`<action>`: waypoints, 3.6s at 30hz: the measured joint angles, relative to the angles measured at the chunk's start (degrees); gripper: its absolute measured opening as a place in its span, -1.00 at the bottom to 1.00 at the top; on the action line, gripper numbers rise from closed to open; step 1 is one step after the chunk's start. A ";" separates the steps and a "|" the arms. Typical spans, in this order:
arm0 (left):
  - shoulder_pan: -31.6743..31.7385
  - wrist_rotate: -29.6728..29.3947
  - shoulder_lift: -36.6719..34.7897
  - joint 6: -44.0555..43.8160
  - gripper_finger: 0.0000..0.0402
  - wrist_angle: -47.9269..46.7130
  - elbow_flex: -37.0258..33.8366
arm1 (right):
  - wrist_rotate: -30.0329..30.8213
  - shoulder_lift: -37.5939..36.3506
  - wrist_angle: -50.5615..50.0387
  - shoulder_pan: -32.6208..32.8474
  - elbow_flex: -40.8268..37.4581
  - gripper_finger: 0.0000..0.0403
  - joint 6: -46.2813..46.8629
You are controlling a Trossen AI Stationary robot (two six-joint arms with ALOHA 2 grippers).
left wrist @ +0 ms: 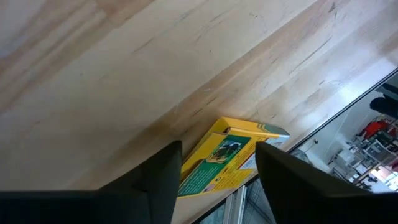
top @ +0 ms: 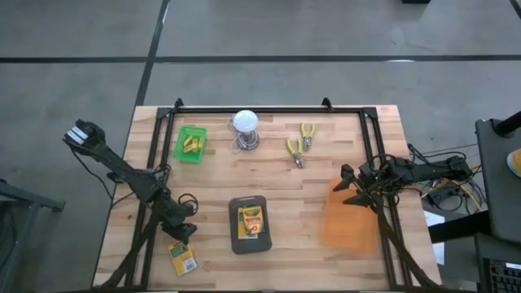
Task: Pick & Place School Supplies
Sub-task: Put the yellow crayon box into the black bin
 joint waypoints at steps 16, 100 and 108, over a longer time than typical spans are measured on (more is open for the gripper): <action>0.00 0.11 0.00 0.04 -0.42 0.01 0.00 | -0.01 0.00 0.00 -0.02 0.00 0.28 0.00; 0.00 0.16 9.27 -3.57 -0.91 9.07 0.00 | 0.00 0.00 -0.01 -0.01 0.00 0.29 0.00; 0.04 -2.53 8.33 -8.23 -0.77 9.23 0.00 | -0.02 0.00 0.00 -0.02 0.00 0.31 0.00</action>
